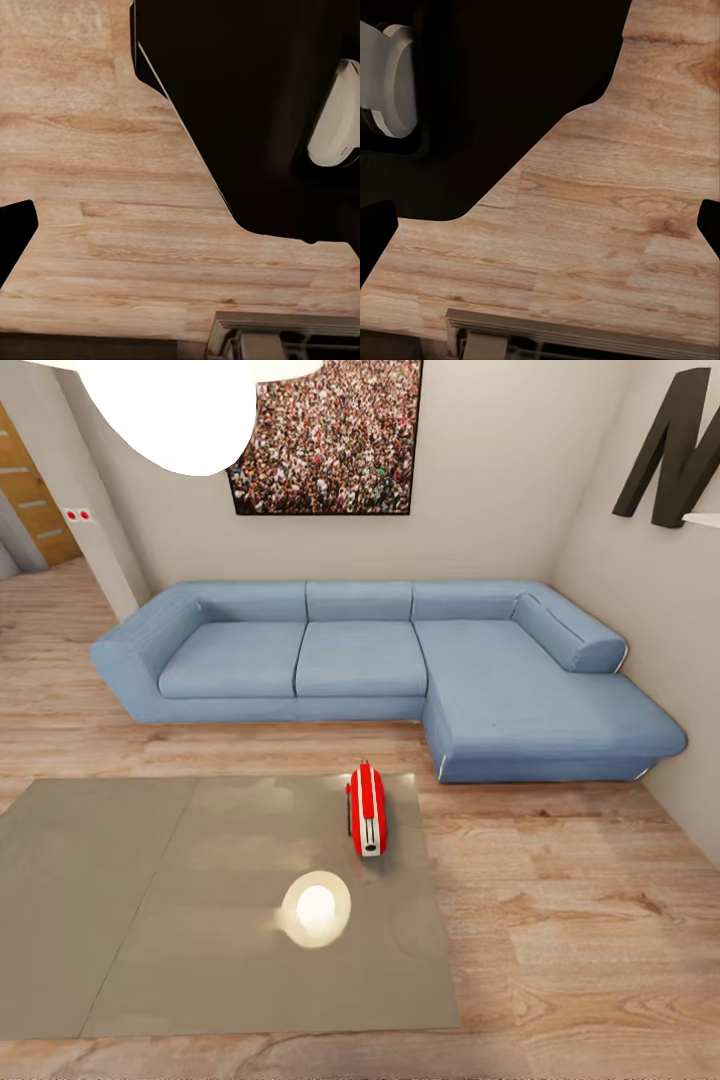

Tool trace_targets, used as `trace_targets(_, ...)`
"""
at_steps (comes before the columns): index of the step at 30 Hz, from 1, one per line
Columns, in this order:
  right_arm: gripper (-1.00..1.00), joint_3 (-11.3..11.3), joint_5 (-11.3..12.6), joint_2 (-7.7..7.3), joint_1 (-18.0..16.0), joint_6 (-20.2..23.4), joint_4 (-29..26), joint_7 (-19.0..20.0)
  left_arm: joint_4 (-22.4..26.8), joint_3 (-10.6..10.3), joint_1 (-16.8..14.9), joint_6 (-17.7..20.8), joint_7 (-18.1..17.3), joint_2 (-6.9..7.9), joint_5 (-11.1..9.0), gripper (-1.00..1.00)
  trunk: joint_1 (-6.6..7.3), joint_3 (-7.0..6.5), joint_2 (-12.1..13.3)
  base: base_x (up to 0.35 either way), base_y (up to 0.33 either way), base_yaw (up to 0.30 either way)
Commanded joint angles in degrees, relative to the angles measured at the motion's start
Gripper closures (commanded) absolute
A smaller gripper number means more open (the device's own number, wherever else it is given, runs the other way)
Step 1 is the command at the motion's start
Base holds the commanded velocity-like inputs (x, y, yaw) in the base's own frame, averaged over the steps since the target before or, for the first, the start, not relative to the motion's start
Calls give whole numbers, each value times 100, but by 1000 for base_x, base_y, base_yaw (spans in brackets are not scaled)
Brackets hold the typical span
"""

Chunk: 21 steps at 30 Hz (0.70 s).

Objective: Turn on the radio receiver that's on the table in the living room.

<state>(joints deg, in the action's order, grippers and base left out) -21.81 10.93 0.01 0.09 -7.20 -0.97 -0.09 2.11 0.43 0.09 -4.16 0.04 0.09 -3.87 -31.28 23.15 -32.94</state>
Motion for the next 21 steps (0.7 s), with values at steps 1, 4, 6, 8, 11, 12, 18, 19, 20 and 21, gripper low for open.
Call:
trace_targets(1, -100, 1, 2, -3, 0, -13, 0, 0, 0, 0, 0, -15, 2, 0, -39, -100, 0, 10, 0, 0, 0, 0)
trace_targets(4, -100, 1, 5, -7, 0, -27, 0, 0, 0, 1, 0, -33, 4, 0, -199, -100, 0, 38, 0, 0, 0, 0)
trace_targets(6, -100, -2, 5, -8, 0, -31, 0, 0, 0, -2, 0, -41, -2, 4, -365, -100, 0, 57, 0, 0, 0, 0)
trace_targets(8, -100, -9, 6, -9, 0, -31, 0, 0, 0, -11, 0, -53, -9, 7, -674, -100, 0, 75, 0, 0, 0, 0)
trace_targets(11, -100, -12, 6, -9, 0, -29, 0, 0, 0, -20, 0, -59, -11, 8, -859, -100, 0, 104, 0, 0, 0, 0)
trace_targets(12, -100, -13, 6, -9, 0, -29, 0, 0, 0, -21, 0, -61, -12, 8, -887, -100, 0, 113, 0, 0, 0, 0)
trace_targets(18, -100, -16, 6, -10, 0, -28, 0, 0, 0, -40, 0, -66, -16, 8, -986, -100, 0, 169, 0, 0, 0, 0)
trace_targets(19, -100, -16, 6, -10, 0, -28, 0, 0, 0, -42, 0, -66, -17, 8, -987, -100, 0, 179, 0, 0, 0, 0)
trace_targets(20, -100, -16, 6, -10, 0, -28, 0, 0, 0, -46, 0, -67, -19, 8, -989, -100, 0, 188, 0, 0, 0, 0)
trace_targets(21, -100, -18, 6, -10, 0, -28, 0, 0, 0, -47, 0, -67, -19, 8, -990, -100, 0, 198, 0, 0, 0, 0)
